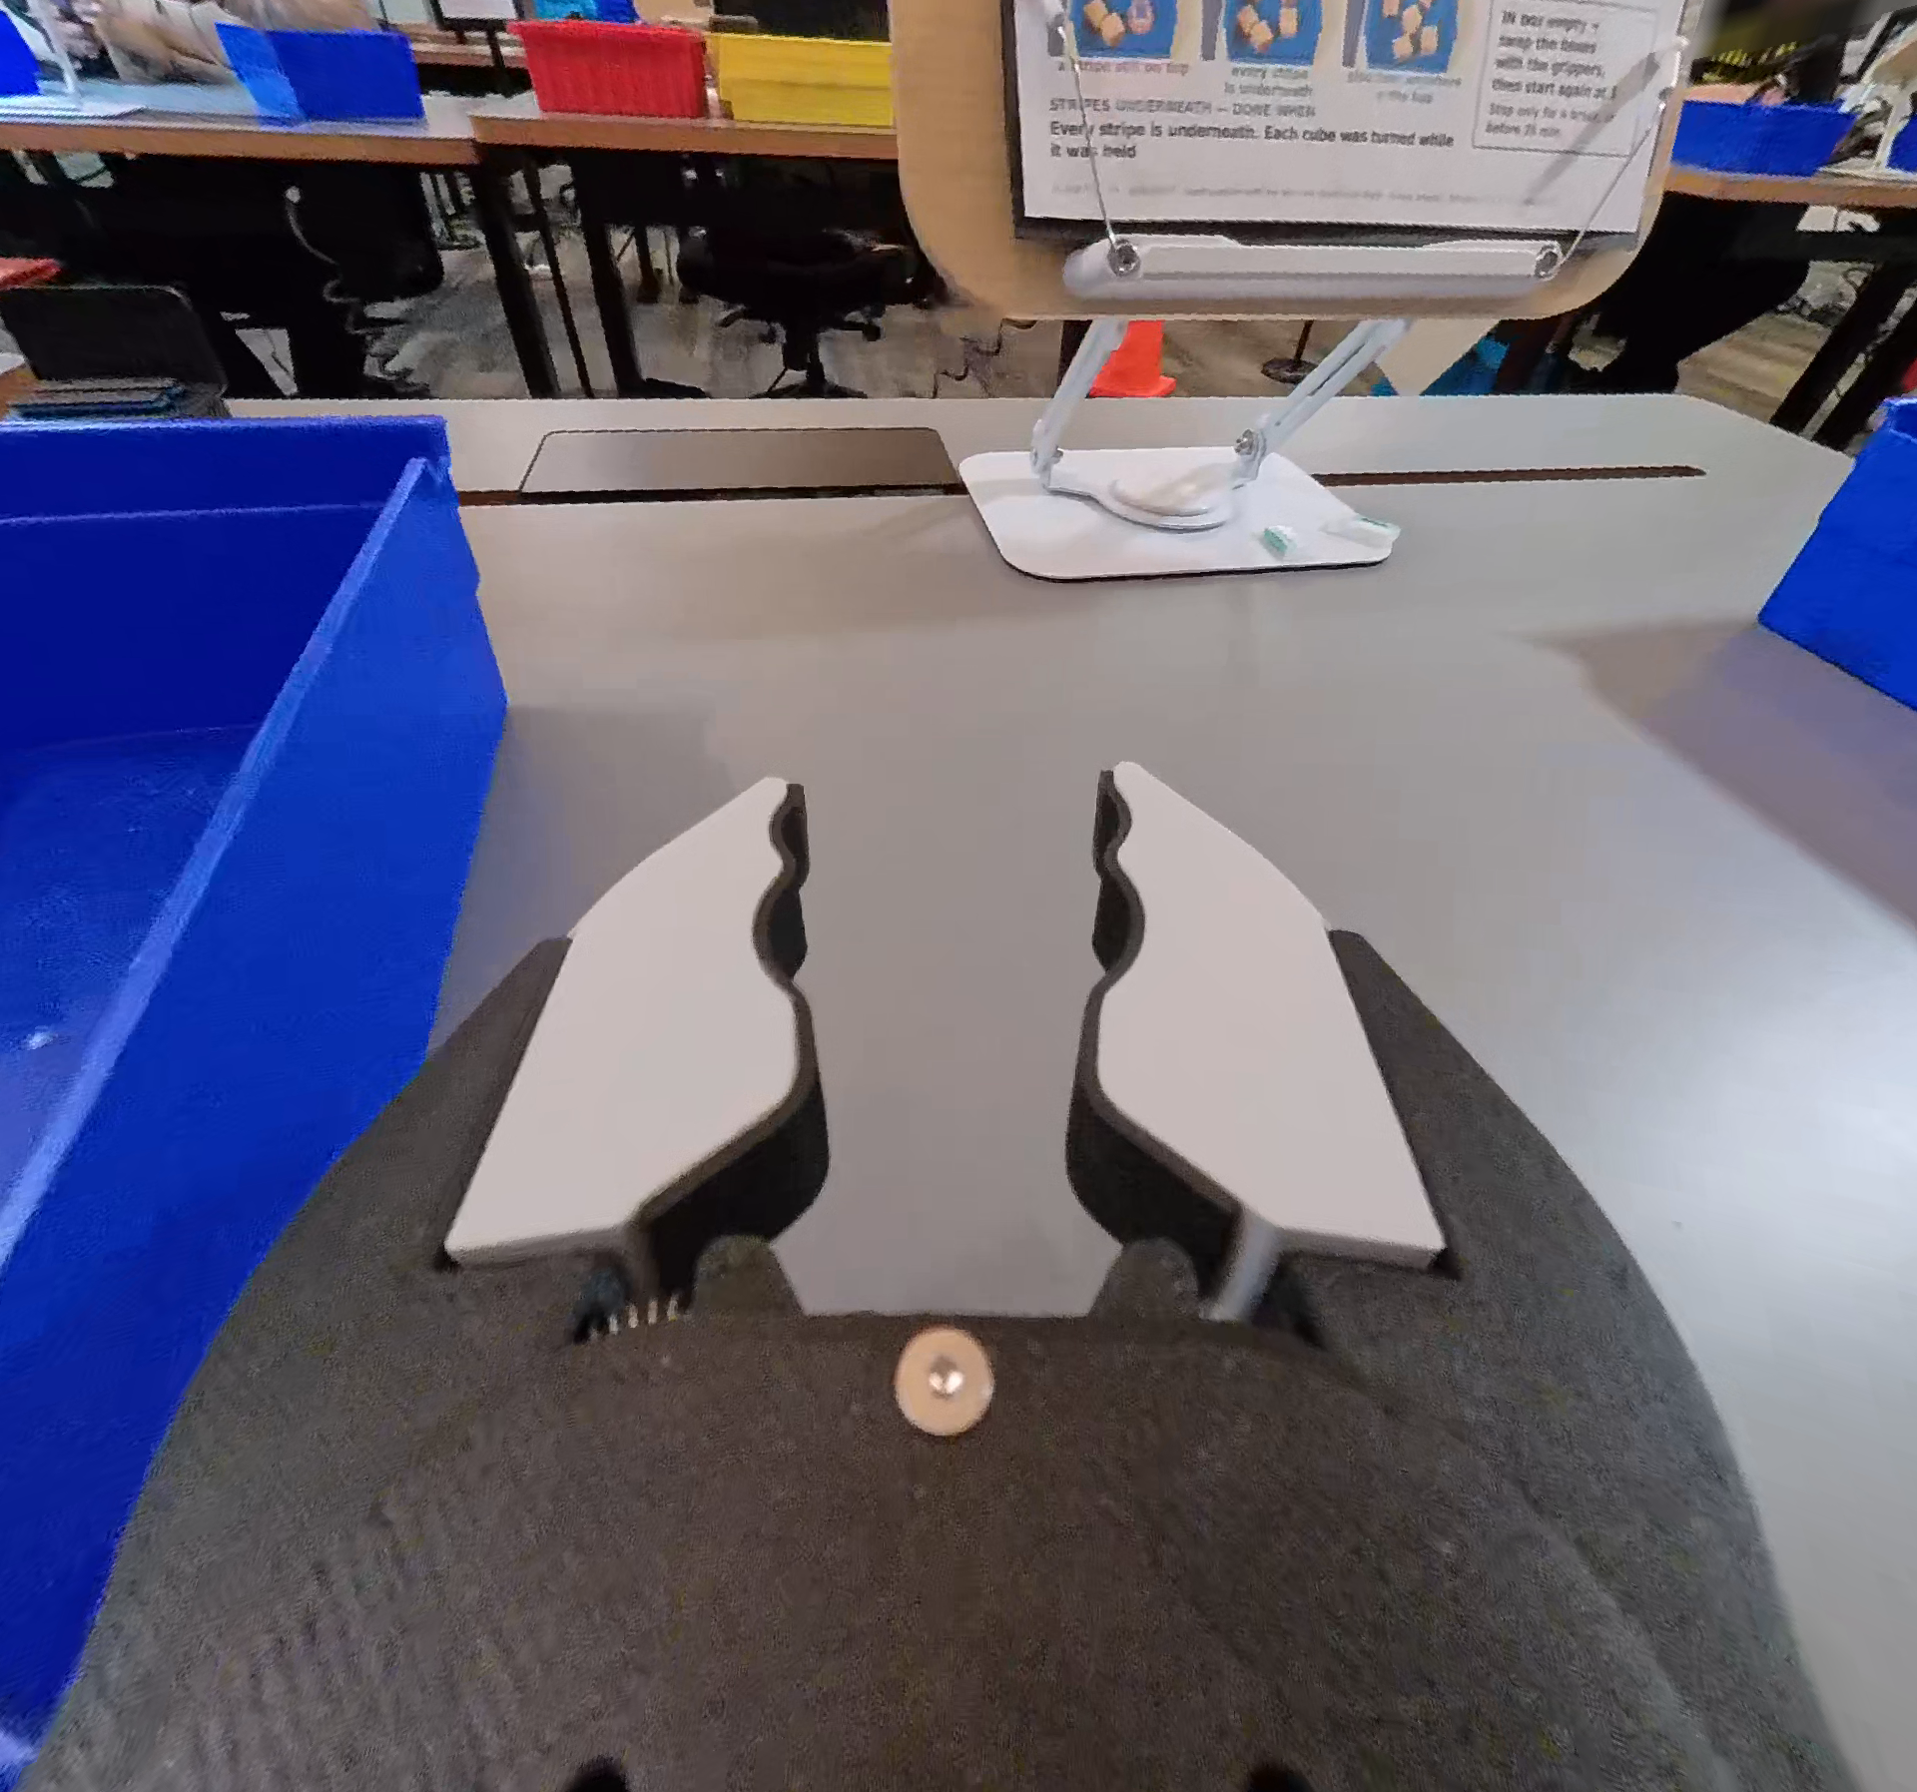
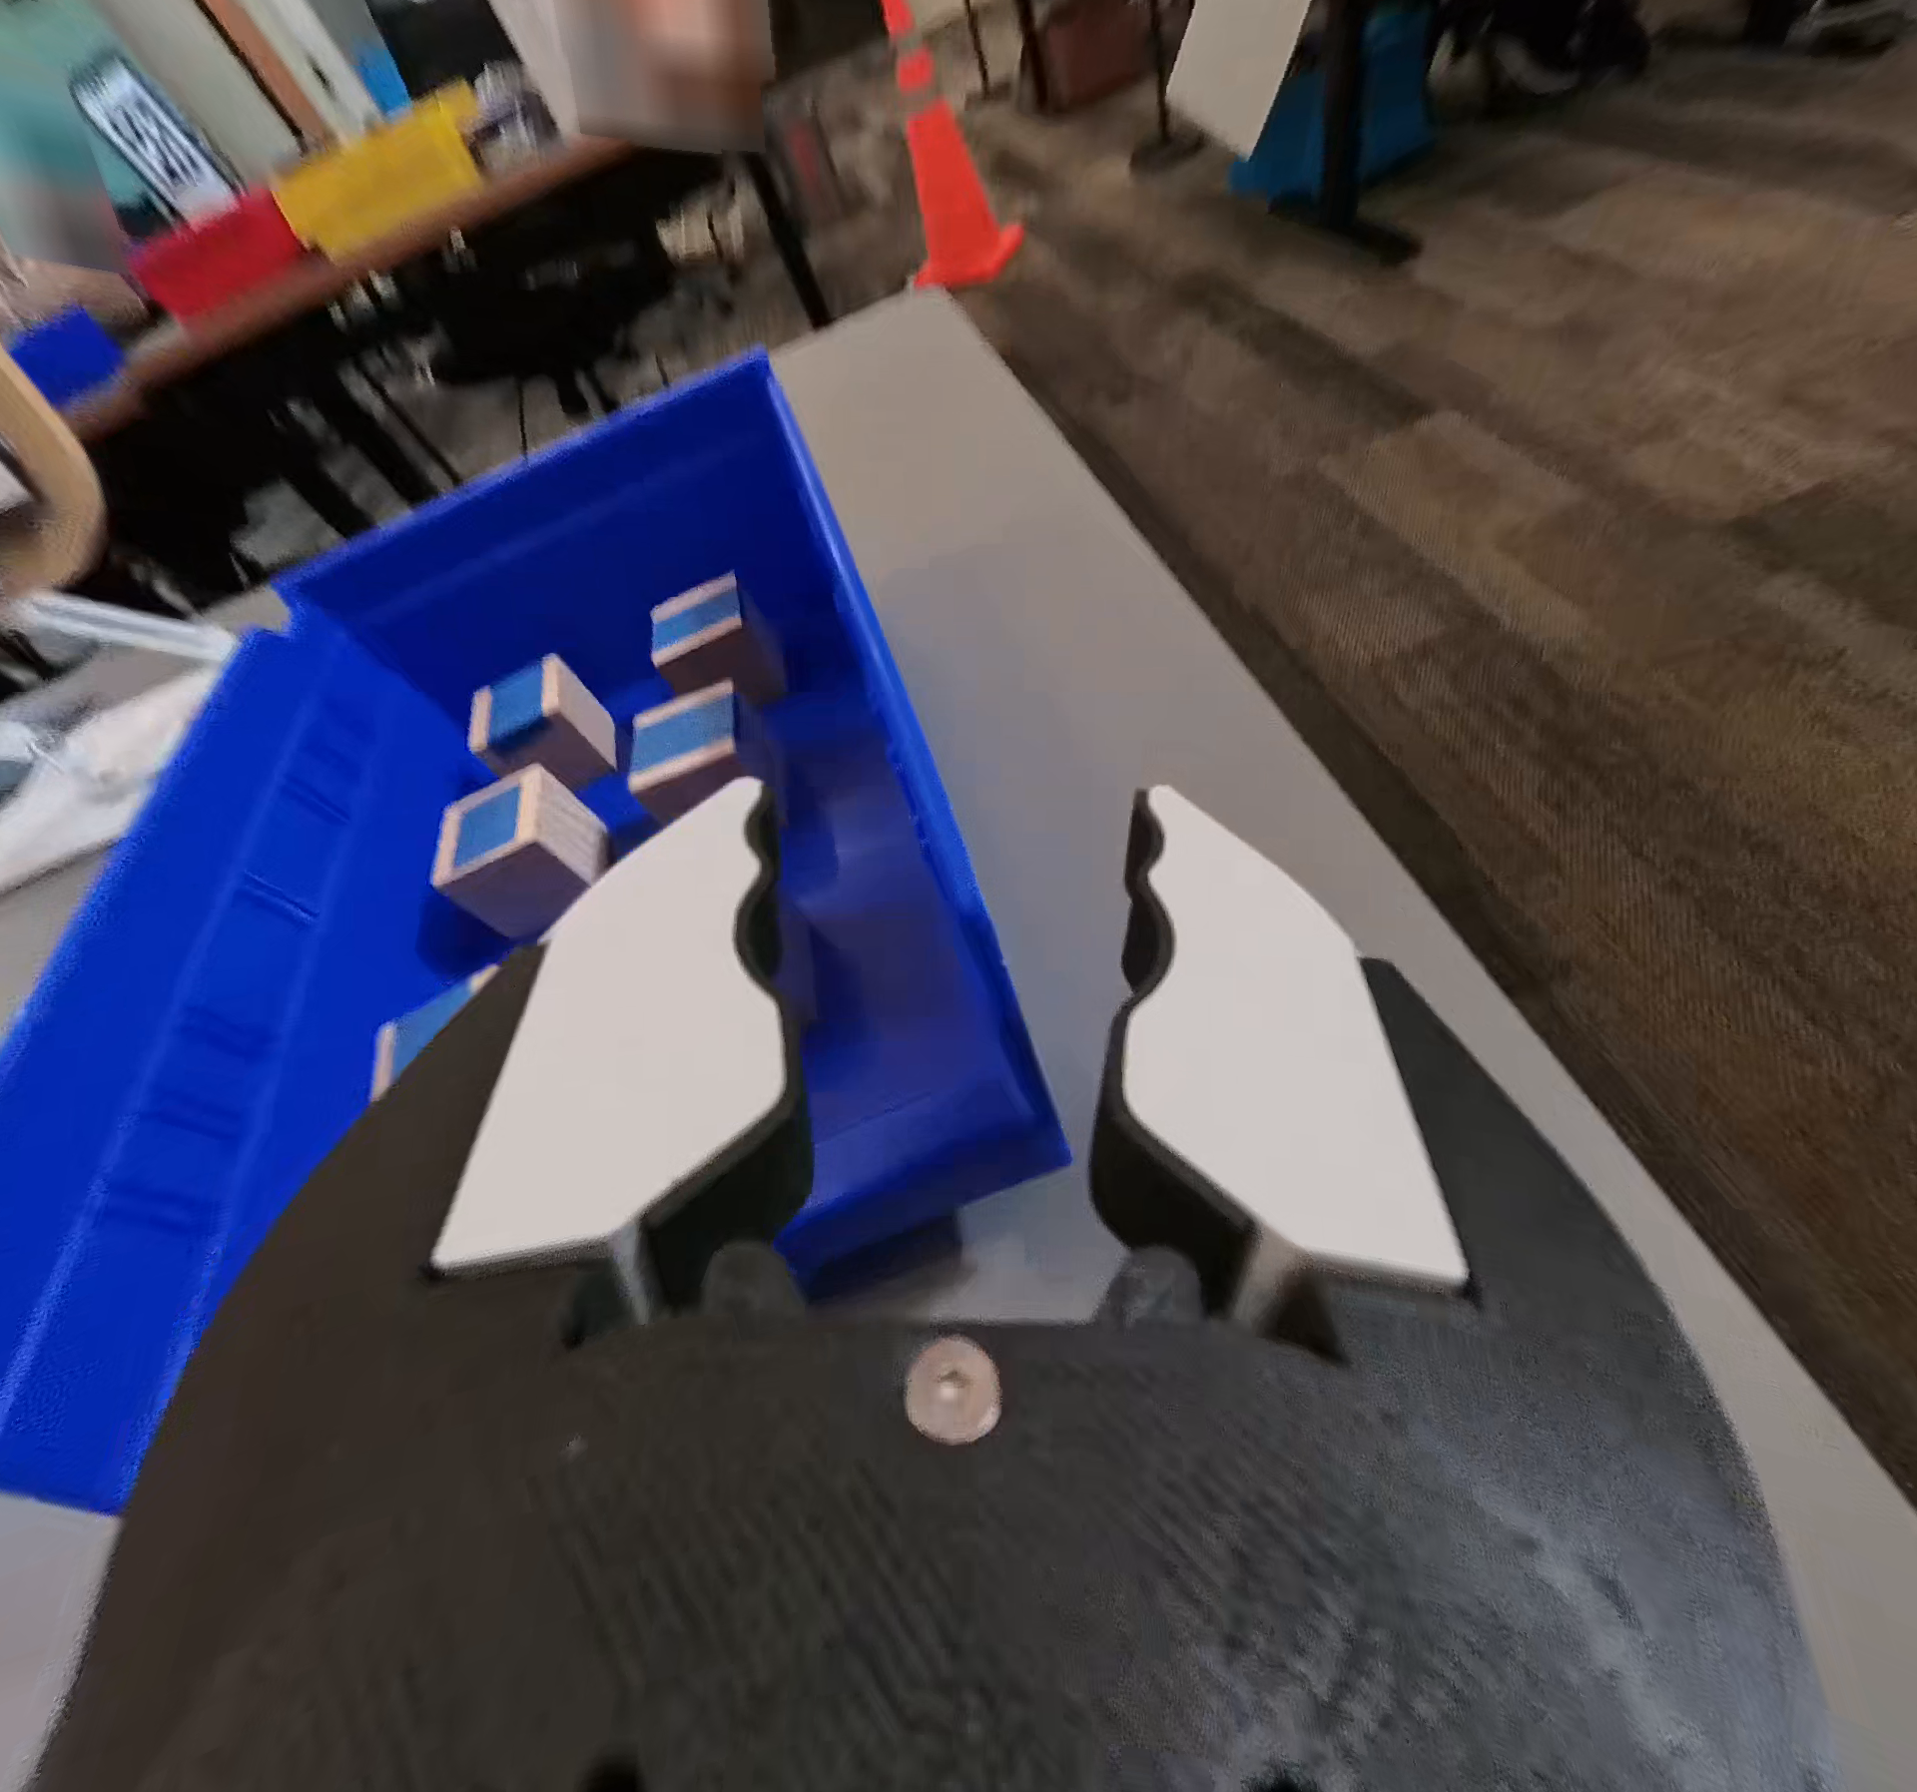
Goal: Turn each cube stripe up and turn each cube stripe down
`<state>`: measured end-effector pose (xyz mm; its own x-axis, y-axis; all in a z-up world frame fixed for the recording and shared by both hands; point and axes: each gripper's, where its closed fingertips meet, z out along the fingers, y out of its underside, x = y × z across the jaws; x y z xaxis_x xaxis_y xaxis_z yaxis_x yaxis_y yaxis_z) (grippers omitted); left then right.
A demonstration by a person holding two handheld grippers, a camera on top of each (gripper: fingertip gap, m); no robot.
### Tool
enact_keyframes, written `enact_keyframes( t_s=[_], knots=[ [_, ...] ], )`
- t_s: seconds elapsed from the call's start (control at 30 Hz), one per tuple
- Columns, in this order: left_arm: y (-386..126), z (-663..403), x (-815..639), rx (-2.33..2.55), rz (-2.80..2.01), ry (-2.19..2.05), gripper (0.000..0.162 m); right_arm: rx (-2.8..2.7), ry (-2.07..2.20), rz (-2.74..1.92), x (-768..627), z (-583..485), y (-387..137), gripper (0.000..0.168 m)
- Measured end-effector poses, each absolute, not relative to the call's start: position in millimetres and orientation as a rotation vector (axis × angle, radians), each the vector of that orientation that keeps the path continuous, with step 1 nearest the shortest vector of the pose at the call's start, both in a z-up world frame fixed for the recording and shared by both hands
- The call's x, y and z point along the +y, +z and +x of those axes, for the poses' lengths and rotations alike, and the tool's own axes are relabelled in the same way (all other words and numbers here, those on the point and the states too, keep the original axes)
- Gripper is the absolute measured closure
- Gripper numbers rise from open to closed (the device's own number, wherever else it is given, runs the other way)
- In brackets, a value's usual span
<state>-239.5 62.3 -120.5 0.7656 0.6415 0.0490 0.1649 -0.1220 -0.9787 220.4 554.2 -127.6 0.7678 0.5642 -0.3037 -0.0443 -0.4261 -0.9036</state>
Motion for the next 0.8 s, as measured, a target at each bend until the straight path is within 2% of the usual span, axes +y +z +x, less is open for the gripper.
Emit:
enact_keyframes(
  t_s=[0.1, 0.27, 0.33, 0.37, 0.63, 0.73, 0.8],
  knots=[
    [-125, -244, 48, -0.694, -1.67, 0.452, 0.11, -0.462, 0.696, -1.98, 562, 204, -154, 0.106],
    [-127, -248, 30, -0.775, -1.628, 0.39, 0.113, -0.487, 0.903, -2.068, 567, 177, -179, 0.125],
    [-129, -249, 28, -0.801, -1.618, 0.347, 0.114, -0.505, 0.874, -2.084, 570, 176, -182, 0.155],
    [-130, -249, 28, -0.809, -1.62, 0.334, 0.114, -0.549, 0.85, -2.087, 569, 175, -183, 0.158],
    [-125, -240, 36, -0.724, -1.657, 0.412, 0.118, -0.687, 0.731, -2.059, 563, 174, -184, 0.163],
    [-110, -243, 24, -0.785, -1.607, 0.492, 0.108, -0.673, 0.734, -2.049, 560, 174, -181, 0.163],
    [-91, -254, -7, -0.949, -1.472, 0.55, 0.115, -0.658, 0.735, -2.052, 558, 175, -180, 0.163]
  ],
)
